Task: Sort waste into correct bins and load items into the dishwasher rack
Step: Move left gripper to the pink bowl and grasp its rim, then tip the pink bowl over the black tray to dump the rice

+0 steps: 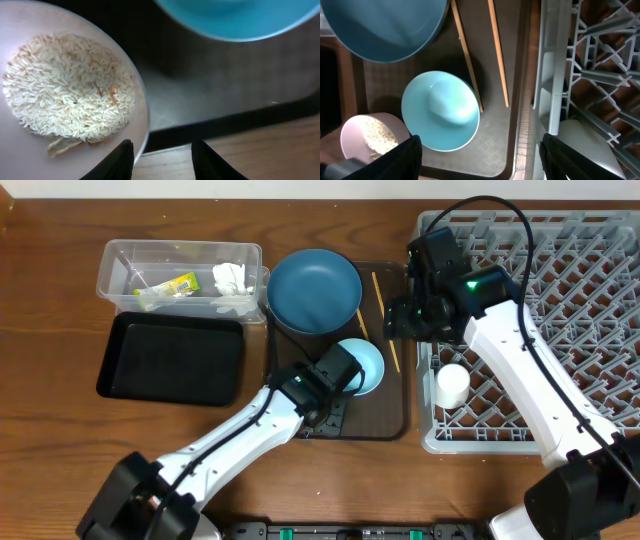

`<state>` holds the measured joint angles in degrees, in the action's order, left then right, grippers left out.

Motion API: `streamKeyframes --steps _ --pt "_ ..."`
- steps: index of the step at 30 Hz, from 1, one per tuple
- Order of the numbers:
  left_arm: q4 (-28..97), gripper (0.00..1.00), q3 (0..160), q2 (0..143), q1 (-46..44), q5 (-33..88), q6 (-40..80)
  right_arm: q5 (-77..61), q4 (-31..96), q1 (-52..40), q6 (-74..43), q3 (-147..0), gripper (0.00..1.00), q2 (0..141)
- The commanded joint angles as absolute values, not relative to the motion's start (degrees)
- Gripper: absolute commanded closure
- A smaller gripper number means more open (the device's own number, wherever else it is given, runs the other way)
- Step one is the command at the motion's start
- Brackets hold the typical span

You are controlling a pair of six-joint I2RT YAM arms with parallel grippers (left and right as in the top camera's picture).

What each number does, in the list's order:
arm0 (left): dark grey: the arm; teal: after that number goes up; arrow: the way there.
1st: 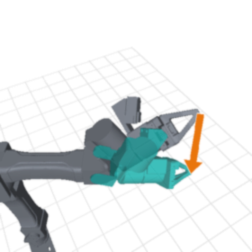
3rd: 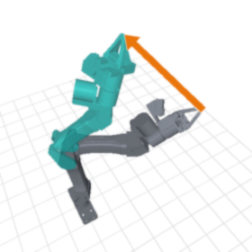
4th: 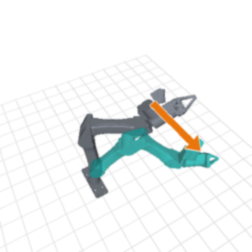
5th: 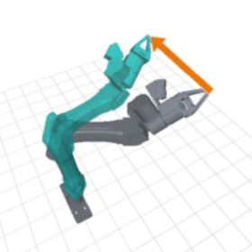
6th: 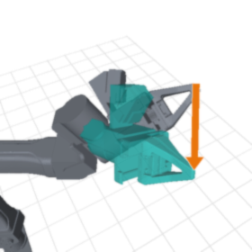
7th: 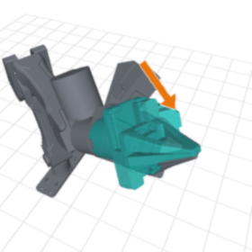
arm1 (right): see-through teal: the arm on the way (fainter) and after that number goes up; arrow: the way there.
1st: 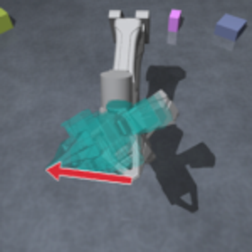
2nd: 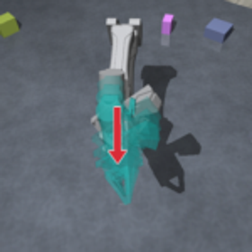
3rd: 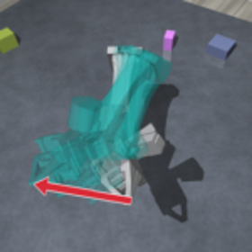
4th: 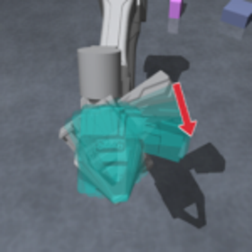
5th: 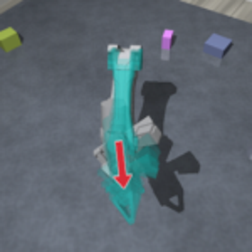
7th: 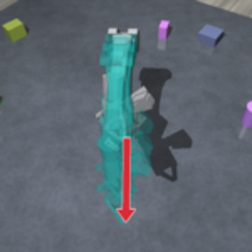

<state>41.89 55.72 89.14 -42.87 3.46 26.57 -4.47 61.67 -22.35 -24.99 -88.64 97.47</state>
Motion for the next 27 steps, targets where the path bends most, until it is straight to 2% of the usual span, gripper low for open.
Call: streamKeyframes --steps 1,7,15,18,27 --pt "41.6 0.63 55.0 91.9 -42.9 1.8 25.6 -4.1 61.9 -22.2 -24.6 -88.3 0.27 97.8" --pt "41.0 0.67 55.0 94.1 -42.9 1.8 25.6 -4.1 62.2 -22.2 -24.6 -88.3 0.27 97.8" --pt "40.8 0.89 55.0 94.4 -42.9 1.2 25.6 -4.1 62.1 -22.2 -24.6 -88.3 0.27 97.8" --pt "40.8 0.93 55.0 94.4 -42.9 1.2 25.6 -4.1 62.2 -22.2 -24.6 -88.3 0.27 97.8" --pt "43.8 0.94 57.7 92.6 -42.4 1.2 25.6 -4.1 62.3 -22.2 -23.5 -88.3 0.26 97.8"
